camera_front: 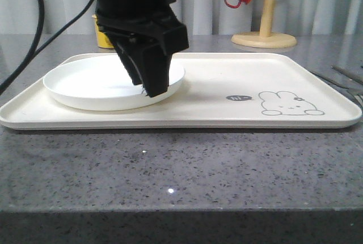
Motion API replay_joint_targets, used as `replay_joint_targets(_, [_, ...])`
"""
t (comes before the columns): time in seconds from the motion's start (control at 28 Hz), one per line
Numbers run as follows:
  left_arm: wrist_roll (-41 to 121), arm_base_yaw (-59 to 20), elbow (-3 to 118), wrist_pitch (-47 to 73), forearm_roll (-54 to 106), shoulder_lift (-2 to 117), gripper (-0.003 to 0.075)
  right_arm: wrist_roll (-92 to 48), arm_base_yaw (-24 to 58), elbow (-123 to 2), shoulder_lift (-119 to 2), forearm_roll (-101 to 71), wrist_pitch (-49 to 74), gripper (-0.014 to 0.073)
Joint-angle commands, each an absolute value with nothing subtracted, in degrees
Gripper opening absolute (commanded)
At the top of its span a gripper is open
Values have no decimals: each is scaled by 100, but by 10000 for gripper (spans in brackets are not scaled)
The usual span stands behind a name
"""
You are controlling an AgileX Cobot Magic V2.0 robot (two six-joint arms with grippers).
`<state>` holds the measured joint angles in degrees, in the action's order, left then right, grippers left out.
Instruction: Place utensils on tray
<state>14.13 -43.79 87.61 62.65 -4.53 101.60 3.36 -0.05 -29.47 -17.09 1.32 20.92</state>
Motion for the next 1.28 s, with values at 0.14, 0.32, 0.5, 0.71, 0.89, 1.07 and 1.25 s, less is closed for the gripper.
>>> replay_joint_targets(0.14, [1268,-4232,9254,6159,-479,9471,388,304,-28,-3161,-1813,148,1655,654])
replay_joint_targets(0.32, [1256,-3526,9263,6247,-445,9077,296,304,-28,-3161,-1813,148,1655,654])
replay_joint_targets(0.5, [1256,-2492,9238,6553,-67,8705,127,304,-28,-3161,-1813,148,1655,654])
replay_joint_targets(0.71, [1256,-1409,8693,6442,195,8078,-18,304,-28,-3161,-1813,148,1655,654])
replay_joint_targets(0.89, [1256,-908,7663,5640,399,7232,-18,304,-28,-3161,-1813,148,1655,654])
replay_joint_targets(1.07, [1256,-863,6291,4369,468,6116,-18,304,-28,-3161,-1813,148,1655,654])
replay_joint_targets(1.25, [1256,-876,5144,3172,514,5035,-18,304,-28,-3161,-1813,148,1655,654])
